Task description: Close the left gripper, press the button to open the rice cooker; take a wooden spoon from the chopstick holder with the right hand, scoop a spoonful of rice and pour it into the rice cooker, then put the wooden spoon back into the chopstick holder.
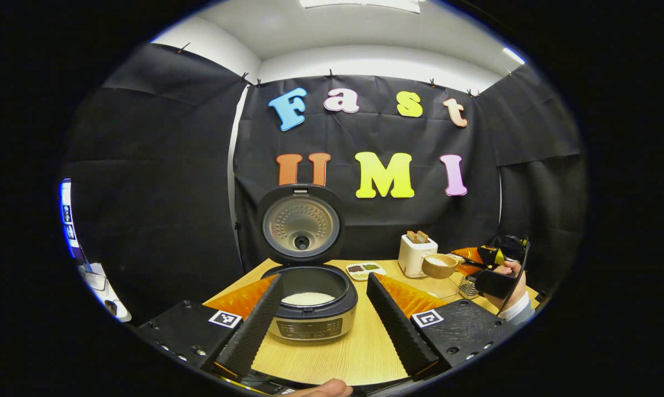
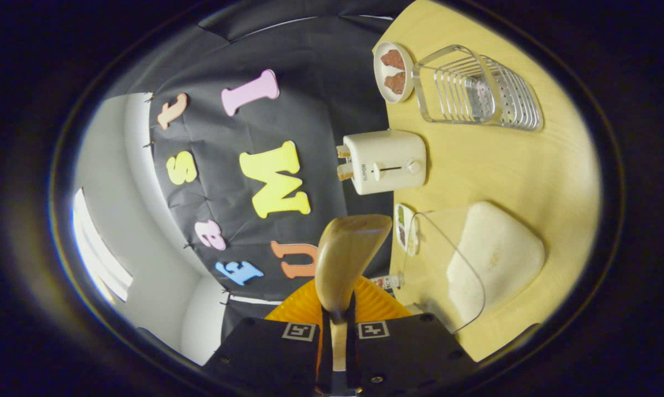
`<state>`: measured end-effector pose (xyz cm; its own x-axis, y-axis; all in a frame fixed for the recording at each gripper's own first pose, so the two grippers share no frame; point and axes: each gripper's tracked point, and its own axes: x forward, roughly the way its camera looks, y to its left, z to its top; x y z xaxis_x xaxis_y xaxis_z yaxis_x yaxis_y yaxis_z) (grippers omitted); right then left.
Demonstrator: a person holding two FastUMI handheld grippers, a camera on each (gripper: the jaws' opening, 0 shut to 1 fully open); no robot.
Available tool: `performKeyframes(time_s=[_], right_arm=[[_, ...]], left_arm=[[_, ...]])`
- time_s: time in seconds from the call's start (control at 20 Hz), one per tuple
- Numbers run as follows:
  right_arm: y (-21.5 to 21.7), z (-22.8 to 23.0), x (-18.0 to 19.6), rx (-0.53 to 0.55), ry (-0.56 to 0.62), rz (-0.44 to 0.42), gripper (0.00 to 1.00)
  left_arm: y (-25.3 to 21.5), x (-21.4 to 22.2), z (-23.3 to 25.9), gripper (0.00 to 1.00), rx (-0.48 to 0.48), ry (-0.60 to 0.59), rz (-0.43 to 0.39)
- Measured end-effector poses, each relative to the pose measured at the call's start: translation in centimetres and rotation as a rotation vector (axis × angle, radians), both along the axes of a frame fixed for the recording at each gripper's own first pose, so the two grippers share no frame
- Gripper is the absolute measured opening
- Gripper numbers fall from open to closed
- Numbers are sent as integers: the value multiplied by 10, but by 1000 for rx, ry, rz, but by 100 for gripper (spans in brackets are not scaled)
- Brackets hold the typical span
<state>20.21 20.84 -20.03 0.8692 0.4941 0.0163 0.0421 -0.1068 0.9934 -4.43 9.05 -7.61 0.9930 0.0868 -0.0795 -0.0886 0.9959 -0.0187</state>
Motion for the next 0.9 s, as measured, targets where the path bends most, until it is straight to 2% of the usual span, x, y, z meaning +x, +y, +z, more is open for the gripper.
performKeyframes(time_s=[0.15, 0.45, 0.6, 0.9], right_arm=[[15, 28, -8, -68, -67, 0, 14], [65, 64, -4, -295, -174, 4, 14], [108, 77, 0, -373, -208, 38, 14], [198, 69, 9, -647, -276, 63, 14]], left_arm=[[12, -8, 3, 96, -2, -5, 10], [45, -36, 11, 96, 9, -40, 38], [64, -50, 13, 96, 12, -52, 68], [84, -68, 13, 96, -16, -51, 84]])
